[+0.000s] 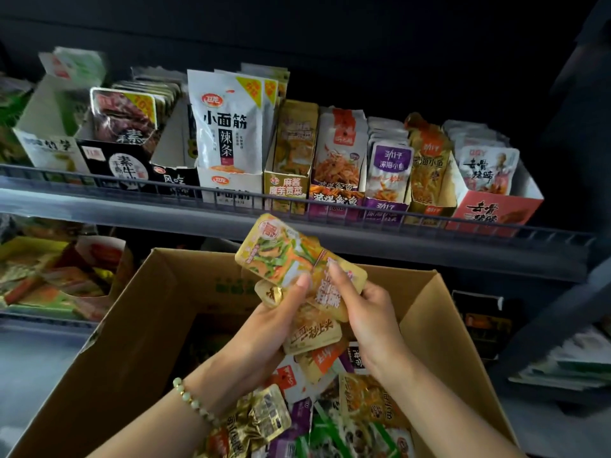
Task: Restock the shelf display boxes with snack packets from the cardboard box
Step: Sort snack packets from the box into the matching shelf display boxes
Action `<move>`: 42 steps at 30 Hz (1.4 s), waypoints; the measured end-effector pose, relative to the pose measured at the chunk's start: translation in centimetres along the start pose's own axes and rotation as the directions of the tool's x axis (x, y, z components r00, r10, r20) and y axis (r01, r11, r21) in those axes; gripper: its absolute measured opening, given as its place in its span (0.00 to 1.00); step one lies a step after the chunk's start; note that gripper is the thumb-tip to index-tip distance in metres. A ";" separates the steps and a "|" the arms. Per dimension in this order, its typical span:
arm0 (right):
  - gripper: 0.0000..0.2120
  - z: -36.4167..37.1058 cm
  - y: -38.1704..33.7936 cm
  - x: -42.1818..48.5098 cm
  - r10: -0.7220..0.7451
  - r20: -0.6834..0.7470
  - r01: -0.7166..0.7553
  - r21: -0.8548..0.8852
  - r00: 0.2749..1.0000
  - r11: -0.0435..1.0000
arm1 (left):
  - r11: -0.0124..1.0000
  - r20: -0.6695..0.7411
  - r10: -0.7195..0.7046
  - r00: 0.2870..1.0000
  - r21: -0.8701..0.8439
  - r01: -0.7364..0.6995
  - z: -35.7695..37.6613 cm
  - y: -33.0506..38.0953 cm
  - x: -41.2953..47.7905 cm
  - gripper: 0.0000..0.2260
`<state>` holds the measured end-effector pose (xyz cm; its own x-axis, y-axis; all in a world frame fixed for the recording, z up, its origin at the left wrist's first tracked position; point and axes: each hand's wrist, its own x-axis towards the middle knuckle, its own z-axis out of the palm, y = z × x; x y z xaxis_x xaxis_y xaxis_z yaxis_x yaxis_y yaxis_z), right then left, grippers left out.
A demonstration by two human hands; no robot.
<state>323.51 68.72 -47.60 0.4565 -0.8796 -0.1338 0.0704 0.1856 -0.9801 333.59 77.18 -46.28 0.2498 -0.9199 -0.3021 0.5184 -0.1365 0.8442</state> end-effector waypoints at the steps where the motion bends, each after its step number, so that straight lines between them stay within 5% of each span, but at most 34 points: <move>1: 0.13 -0.2 -0.1 0.1 -0.018 -0.031 0.018 -0.030 0.999 0.999 | 1.000 -0.004 0.005 1.000 0.018 -0.005 -0.1 0.2 -0.1 0.15; 5: 0.11 -1.8 -1.1 1.2 0.027 -0.168 -0.014 0.078 0.985 0.997 | 0.999 -0.086 0.002 0.996 0.043 0.001 -0.5 0.7 0.1 0.17; 8: 0.08 -3.4 -2.7 1.5 0.005 -0.159 0.021 0.164 0.987 0.986 | 0.994 -0.130 -0.014 0.991 -0.109 0.000 -1.2 1.6 0.3 0.18; 10: 0.07 -3.8 -2.9 1.2 -0.031 -0.104 0.038 0.068 0.994 0.997 | 0.993 -0.165 -0.019 0.986 -0.115 0.000 -1.9 2.3 0.3 0.18; 12: 0.08 -3.6 -2.5 0.9 -0.037 -0.042 0.035 -0.049 0.998 0.998 | 0.998 -0.155 0.026 0.988 0.055 -0.017 -2.4 2.6 0.2 0.18; 14: 0.12 -3.3 -2.1 0.9 0.008 0.009 -0.007 -0.029 1.000 1.000 | 0.990 -0.128 0.048 0.991 0.139 -0.030 -2.4 2.7 0.0 0.18; 19: 0.32 -2.8 -2.1 1.3 0.139 0.195 -0.192 0.290 0.971 0.937 | 1.000 -0.088 0.002 0.996 0.000 -0.002 -1.8 2.5 0.0 0.15; 23: 0.45 -2.7 -1.4 1.6 0.156 0.256 -0.239 0.337 0.954 0.911 | 0.998 -0.062 -0.002 0.998 -0.063 -0.002 -1.5 2.5 0.0 0.13; 30: 0.23 -2.5 -1.8 1.2 0.153 0.178 -0.192 0.226 0.972 0.955 | 0.991 -0.103 0.087 0.991 -0.088 -0.096 -1.6 3.0 0.2 0.17; 37: 0.21 -2.3 -2.7 1.3 0.220 0.214 -0.282 0.326 0.952 0.902 | 0.987 -0.047 0.009 0.999 -0.161 -0.016 -1.5 3.6 0.3 0.20; 42: 0.21 -2.1 -6.0 2.9 0.136 0.151 -0.165 0.202 0.979 0.965 | 0.995 -0.095 -0.039 0.995 -0.092 0.031 -1.7 6.0 1.0 0.18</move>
<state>322.60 64.13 -42.45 0.5904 -0.7700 -0.2418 0.1720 0.4128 -0.8945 338.40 76.04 -42.26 0.3059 -0.8748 -0.3758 0.5988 -0.1301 0.7903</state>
